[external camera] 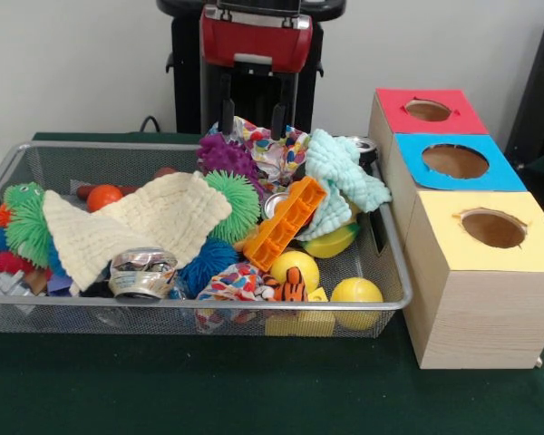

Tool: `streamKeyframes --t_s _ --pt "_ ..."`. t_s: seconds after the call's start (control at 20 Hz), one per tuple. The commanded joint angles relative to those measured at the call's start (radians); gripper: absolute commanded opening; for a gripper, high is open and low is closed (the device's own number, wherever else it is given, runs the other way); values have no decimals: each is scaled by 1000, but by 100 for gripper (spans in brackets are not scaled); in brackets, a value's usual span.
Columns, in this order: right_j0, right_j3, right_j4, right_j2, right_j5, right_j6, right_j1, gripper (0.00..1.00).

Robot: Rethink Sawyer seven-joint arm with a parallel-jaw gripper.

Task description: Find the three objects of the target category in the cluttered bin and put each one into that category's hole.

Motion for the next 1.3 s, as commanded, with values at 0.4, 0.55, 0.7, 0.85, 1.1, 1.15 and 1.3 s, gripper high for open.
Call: streamKeyframes --t_s 0.4,0.55,0.7,0.85,1.1,1.15,1.3 --pt "55 84 -47 86 38 54 -1 100" --pt "75 98 -44 72 31 75 -9 100" --pt "70 77 -45 76 16 69 21 100" --pt "66 83 -48 78 -5 66 33 100" --pt "61 84 -73 69 -60 68 76 100" --pt "59 88 -79 67 -77 71 89 100" --pt "61 92 -82 62 -97 78 102 100"
